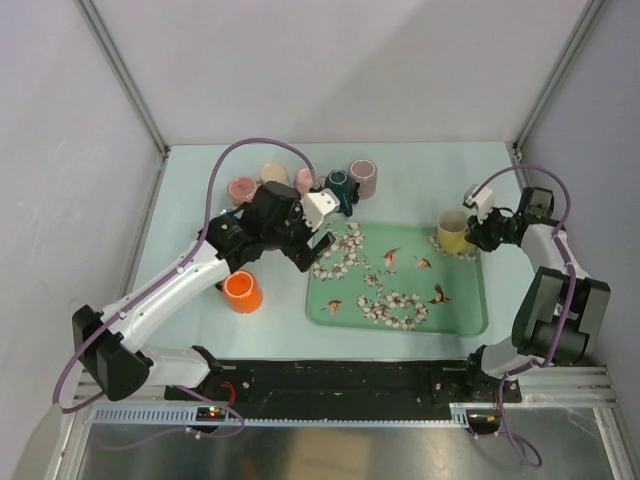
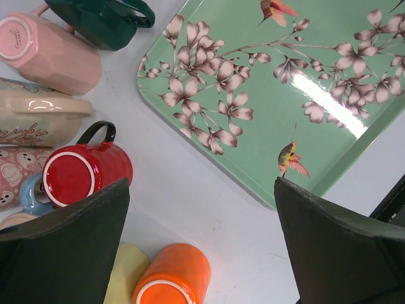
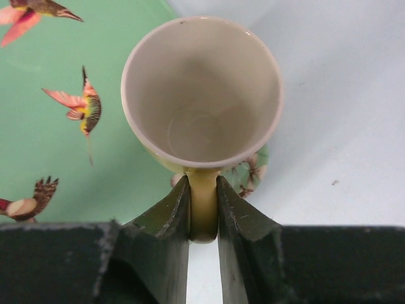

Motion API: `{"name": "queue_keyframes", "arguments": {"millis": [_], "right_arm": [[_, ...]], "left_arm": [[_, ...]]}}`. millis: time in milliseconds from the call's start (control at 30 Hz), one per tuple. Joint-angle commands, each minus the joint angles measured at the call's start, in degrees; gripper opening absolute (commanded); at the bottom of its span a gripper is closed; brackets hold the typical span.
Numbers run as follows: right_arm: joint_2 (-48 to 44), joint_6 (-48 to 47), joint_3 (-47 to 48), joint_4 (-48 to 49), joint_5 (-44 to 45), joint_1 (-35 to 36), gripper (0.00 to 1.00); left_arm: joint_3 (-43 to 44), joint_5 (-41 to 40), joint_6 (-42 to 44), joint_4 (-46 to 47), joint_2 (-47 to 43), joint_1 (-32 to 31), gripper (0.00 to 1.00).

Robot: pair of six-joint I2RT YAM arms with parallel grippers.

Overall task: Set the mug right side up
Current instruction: Place the cup on the tray.

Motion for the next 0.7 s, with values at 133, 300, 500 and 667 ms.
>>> {"name": "queue_keyframes", "arguments": {"millis": [133, 300, 500, 667], "right_arm": [[5.25, -4.68, 7.11, -4.62, 1.14, -2.51, 0.29], [6.63, -6.69, 8.83, -7.15, 2.18, -3.40, 0.36], [7.32, -7.47, 9.91, -7.47, 3.92, -4.04, 0.43], [7.34, -9.30, 10.79, -6.23, 6.43, -4.23, 0.44]], "left_arm": [[1.31, -0.52, 1.62, 0.18, -0.83, 0.19, 1.00], [0.69, -0.46, 1.94, 0.17, -1.15, 0.21, 1.00], [0.14, -0.14, 2.08, 0.30, -1.34, 0.21, 1.00], [-0.43, -0.11, 2.32, 0.29, -1.67, 0.38, 1.00]]}}
